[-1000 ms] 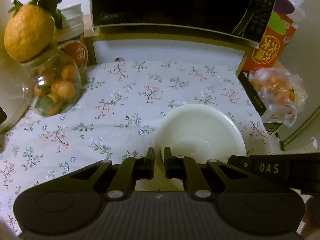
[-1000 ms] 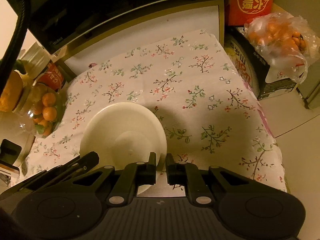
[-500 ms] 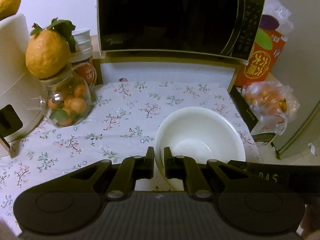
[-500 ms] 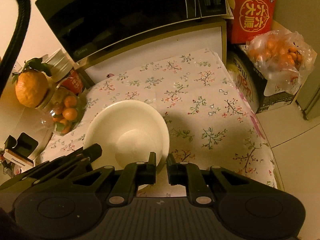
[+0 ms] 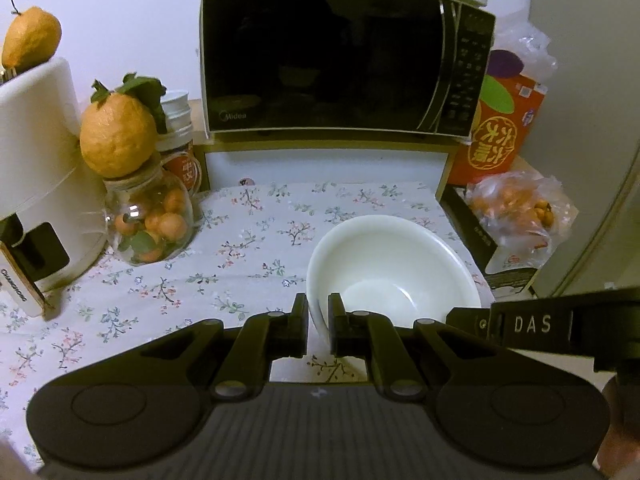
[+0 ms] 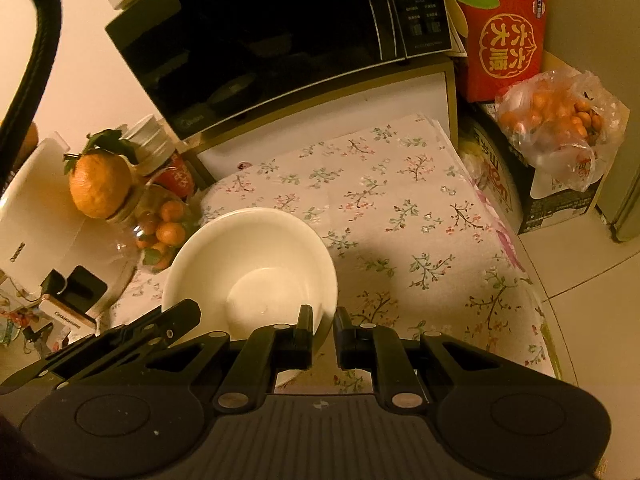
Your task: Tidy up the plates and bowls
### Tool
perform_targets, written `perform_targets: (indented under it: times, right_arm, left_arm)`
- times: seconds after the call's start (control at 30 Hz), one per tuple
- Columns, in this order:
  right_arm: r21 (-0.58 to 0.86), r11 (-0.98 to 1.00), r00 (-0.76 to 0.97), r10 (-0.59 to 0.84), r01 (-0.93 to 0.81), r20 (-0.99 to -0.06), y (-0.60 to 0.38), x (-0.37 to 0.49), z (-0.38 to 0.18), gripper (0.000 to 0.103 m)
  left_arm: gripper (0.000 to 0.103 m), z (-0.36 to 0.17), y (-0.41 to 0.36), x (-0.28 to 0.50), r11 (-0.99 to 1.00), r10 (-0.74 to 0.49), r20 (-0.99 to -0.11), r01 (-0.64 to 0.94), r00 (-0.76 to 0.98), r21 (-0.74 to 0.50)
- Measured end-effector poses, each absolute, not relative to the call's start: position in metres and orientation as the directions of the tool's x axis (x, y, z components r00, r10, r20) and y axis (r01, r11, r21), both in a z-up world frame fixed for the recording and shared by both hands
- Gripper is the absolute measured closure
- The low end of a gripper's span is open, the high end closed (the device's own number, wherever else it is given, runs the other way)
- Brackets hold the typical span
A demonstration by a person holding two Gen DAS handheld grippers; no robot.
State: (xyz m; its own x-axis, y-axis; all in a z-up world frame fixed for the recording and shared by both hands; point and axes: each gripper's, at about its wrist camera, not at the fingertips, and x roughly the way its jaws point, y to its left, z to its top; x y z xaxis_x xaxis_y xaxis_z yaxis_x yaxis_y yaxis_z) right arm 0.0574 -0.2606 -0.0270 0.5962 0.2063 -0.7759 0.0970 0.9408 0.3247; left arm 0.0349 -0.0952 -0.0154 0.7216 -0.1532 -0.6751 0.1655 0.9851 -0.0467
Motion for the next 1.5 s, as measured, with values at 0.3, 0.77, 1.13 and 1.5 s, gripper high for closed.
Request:
perform_targets:
  times: [0.3,0.77,1.13,1.5]
  right_arm:
    - [0.323,0.943,0.615,0.209,0.079,-0.76,-0.259,0.037,-0.016,0.092]
    - [0.293,0.955,0.619,0.201,0.049,-0.759,-0.253,0.003,-0.016,0.092]
    - [0.293,0.956,0.588,0.218,0.033,-0.779,-0.256,-0.018,-0.024,0.092]
    - [0.228,0.973,0.52,0.174,0.041,-0.836,-0.253,-0.019,-0.044,0.092]
  left_arm:
    - [0.093,-0.012,-0.094,0.015,0.985,-0.152,-0.676,0.17,0.721,-0.04]
    - [0.093,-0.016,-0.09,-0.013,0.978,-0.183,-0.711,0.196,0.679,-0.065]
    - [0.092,-0.037,-0.096,-0.021,0.972,-0.196,-0.77,0.224,0.607,-0.071]
    - [0.09,-0.057,-0.109,-0.024,0.971,-0.144,-0.811,0.238,0.566,-0.006]
